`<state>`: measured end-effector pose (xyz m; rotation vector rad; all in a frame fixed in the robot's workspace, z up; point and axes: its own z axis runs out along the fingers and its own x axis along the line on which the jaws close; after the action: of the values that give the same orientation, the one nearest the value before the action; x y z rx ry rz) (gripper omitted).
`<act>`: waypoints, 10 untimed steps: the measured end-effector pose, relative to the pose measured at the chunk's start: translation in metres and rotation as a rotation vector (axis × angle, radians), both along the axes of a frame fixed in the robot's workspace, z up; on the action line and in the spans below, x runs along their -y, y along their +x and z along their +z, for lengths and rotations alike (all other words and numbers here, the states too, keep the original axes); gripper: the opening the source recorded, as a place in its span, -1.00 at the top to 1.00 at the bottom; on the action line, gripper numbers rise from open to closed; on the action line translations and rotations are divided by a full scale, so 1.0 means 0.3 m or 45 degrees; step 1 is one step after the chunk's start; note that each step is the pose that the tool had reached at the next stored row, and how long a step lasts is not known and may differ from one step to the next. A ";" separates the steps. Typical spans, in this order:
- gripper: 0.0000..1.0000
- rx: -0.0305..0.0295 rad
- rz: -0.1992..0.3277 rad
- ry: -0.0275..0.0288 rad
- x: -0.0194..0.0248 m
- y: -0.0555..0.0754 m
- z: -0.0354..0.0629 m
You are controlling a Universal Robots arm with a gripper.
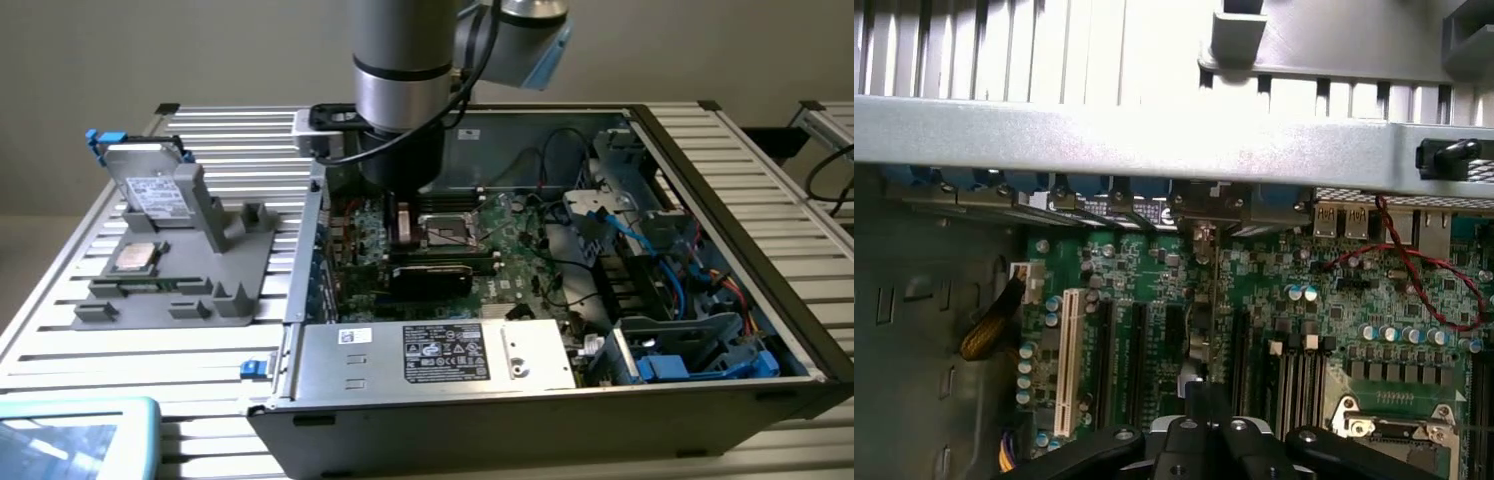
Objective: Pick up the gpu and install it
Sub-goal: 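Press down on the gpu until it lock into place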
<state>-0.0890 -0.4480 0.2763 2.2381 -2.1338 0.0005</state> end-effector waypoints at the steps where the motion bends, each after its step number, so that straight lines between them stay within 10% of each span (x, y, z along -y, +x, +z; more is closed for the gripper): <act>1: 0.79 0.0001 0.000 0.0002 -0.001 -0.002 -0.002; 10: 0.79 0.0048 0.000 -0.0004 -0.010 -0.022 -0.027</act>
<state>-0.0954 -0.4451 0.2683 2.2397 -2.1355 0.0051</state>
